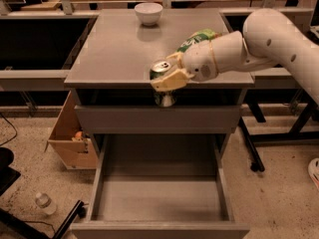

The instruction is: Pick green can from middle drawer and place on counter

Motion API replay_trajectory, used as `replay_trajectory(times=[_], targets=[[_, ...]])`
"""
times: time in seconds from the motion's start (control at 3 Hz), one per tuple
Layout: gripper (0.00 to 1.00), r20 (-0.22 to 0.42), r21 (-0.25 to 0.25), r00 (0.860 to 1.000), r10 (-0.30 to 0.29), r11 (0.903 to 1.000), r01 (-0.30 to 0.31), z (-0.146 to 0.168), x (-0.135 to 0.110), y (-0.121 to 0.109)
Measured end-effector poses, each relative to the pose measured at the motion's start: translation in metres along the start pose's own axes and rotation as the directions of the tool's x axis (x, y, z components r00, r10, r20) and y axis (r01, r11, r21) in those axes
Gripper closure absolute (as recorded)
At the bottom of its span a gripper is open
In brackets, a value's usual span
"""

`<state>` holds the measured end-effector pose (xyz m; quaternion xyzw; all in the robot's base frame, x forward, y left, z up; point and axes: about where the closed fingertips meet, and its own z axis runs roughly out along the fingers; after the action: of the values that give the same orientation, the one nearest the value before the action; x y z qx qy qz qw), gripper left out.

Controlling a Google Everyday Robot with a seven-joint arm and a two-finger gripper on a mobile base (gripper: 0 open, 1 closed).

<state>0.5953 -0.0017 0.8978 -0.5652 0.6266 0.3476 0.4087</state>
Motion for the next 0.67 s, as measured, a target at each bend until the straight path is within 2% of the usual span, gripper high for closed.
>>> replay_trajectory(times=[0.33, 0.67], targets=[[1.00, 0.023, 0.084, 0.999, -0.042, 0.9957, 0.040, -0.003, -0.053, -0.047], [1.00, 0.077, 0.203, 0.996, -0.055, 0.9785, 0.038, 0.003, -0.098, -0.105]])
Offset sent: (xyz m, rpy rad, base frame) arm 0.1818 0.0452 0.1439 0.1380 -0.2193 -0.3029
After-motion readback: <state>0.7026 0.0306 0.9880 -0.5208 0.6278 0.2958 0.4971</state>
